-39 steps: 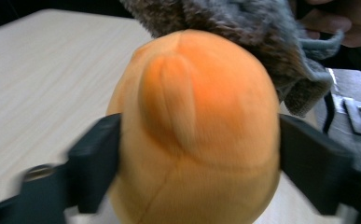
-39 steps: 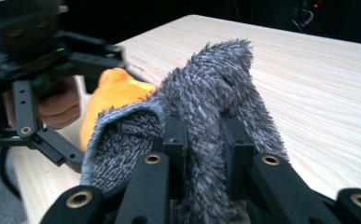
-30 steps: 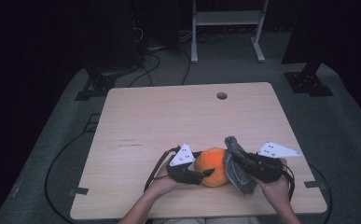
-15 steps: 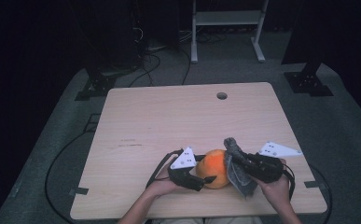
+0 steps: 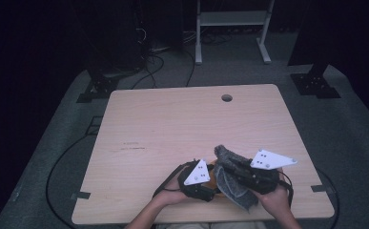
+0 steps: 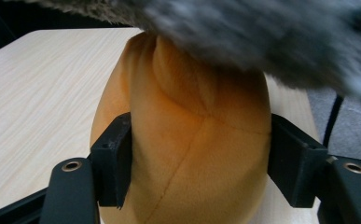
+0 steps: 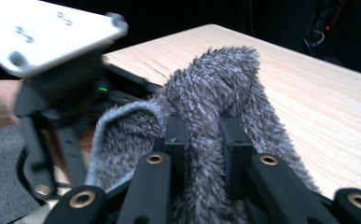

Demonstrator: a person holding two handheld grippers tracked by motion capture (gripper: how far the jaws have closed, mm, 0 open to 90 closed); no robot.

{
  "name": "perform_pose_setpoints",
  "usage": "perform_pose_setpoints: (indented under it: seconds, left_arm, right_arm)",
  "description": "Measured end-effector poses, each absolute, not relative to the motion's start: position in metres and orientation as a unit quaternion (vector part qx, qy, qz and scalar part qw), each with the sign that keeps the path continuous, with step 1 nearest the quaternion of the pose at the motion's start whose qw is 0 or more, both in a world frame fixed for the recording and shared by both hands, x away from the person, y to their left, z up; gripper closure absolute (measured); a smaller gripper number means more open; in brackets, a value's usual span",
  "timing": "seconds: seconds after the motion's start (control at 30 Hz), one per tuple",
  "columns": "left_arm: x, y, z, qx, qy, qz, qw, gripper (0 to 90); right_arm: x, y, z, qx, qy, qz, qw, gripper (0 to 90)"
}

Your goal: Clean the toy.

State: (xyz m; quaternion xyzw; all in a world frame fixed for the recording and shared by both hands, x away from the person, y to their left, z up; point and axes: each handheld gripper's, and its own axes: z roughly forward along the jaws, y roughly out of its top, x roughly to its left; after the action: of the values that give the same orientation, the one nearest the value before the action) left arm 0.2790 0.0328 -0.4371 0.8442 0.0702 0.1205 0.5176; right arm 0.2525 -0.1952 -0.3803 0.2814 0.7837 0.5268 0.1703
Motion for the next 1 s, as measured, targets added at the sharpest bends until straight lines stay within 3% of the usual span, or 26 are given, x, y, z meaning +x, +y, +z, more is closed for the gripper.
perform_pose_setpoints:
  seconds: [0.2,0.5,0.6,0.77,0.9,1.0]
  left_arm:
    - [0.276,0.027,-0.438,0.849,0.049,0.127,0.511,31.7]
    - [0.272,0.028,-0.440,0.851,0.020,0.132,0.507,28.7]
    - [0.274,0.024,-0.439,0.852,0.032,0.132,0.506,19.1]
    - [0.273,0.025,-0.439,0.850,0.030,0.142,0.506,26.5]
    - [0.275,0.028,-0.441,0.849,0.032,0.133,0.511,26.9]
    - [0.277,0.029,-0.441,0.848,0.039,0.130,0.512,26.1]
  right_arm:
    - [0.266,-0.228,-0.391,0.341,0.771,0.510,0.170,75.6]
    - [0.260,-0.205,-0.386,0.290,0.803,0.497,0.159,75.7]
    - [0.262,-0.213,-0.388,0.301,0.801,0.497,0.145,75.7]
    - [0.274,-0.233,-0.397,0.336,0.793,0.487,0.145,75.7]
    - [0.284,-0.258,-0.410,0.384,0.780,0.474,0.137,75.8]
    - [0.277,-0.255,-0.402,0.367,0.772,0.502,0.130,75.8]
